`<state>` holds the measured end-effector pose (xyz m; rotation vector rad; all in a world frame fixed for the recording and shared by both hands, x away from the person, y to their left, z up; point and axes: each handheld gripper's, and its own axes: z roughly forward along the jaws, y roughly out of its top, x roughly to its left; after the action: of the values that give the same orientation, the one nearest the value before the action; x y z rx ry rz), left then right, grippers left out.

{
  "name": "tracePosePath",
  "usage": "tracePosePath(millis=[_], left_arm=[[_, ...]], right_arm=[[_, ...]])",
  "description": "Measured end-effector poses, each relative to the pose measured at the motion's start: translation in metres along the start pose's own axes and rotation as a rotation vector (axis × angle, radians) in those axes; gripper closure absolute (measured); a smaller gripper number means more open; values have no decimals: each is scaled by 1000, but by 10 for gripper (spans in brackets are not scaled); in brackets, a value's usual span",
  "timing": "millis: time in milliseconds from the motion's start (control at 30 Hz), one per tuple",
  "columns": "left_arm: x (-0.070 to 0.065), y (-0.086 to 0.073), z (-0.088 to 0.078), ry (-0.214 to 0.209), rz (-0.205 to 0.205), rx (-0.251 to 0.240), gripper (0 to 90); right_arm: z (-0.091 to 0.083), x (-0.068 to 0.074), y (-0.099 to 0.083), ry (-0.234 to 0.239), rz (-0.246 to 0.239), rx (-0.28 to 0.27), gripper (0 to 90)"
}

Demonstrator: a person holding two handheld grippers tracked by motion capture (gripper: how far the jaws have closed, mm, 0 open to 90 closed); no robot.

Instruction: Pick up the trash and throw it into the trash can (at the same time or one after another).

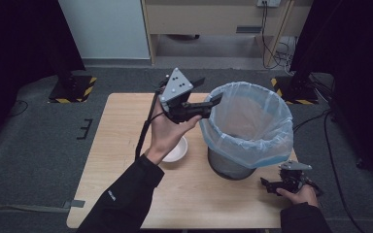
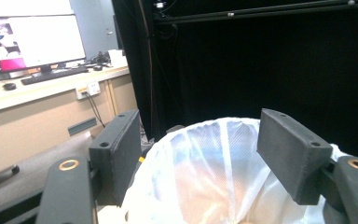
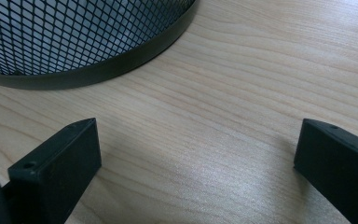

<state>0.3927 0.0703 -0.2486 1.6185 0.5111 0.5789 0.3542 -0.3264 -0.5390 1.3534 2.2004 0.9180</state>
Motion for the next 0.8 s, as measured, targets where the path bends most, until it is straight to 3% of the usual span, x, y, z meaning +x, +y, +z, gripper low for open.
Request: tracePosePath(millis=[333,467,800], left_arm=[[23,-29,-33,60,-21,36,273],[32,-47,-42,85,-31,76,269],[54,-105,-58,141,-103,165,269]], right_arm=[[0,0,0,0,0,0,8],[0,0,0,0,0,0,8],[0,0,0,0,0,0,8]])
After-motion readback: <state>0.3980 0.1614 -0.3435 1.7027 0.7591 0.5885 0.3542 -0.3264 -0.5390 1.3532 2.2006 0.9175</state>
